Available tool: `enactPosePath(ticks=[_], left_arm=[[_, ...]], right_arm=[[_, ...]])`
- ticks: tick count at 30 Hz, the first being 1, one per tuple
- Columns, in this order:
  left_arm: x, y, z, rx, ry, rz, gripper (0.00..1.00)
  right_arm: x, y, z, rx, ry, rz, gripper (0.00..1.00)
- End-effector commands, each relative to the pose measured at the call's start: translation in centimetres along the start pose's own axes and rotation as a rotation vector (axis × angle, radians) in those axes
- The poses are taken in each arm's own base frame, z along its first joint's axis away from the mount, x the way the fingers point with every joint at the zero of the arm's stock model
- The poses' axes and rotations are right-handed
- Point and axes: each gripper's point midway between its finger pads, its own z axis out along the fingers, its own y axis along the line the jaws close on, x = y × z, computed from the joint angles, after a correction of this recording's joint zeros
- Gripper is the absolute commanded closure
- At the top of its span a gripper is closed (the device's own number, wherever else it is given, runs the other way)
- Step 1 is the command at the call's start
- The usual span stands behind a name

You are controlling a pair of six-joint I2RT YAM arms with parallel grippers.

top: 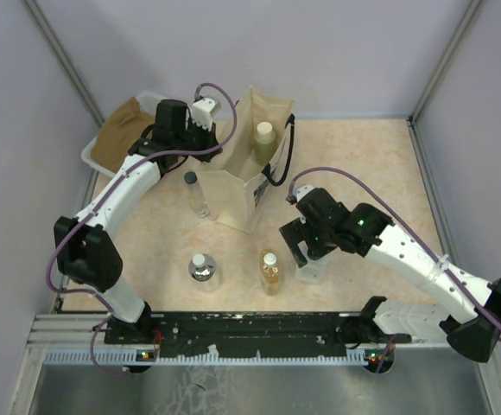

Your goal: Place the personal care products into the canvas bag

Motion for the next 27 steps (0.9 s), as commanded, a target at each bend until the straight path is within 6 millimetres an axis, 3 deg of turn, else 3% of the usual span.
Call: enactPosePath(ticks=[1,5,22,27], left_arm=[[-0.7,-0.2,0.0,0.021,-0.027,0.002,1.0],[-0.7,-0.2,0.1,0.022,-0.027,0.001,1.0],[-0.3,-0.3,0.0,0.026,-0.026,-0.004,1.0],[-0.1,-0.4,0.0,0.029,-0.024,-0.008,1.0]], right_arm=[[-0.4,0.8,-1.2,-0.032,0.002,-0.001,0.01],[0.6,0.9,-0.9,-0.035,0.045,-0.003,0.01],[1.2,1.6,1.5,0.0,0.106,-0.031,0.01],[1.6,1.7,1.5,-0.003,0.128,-0.024,0.1]])
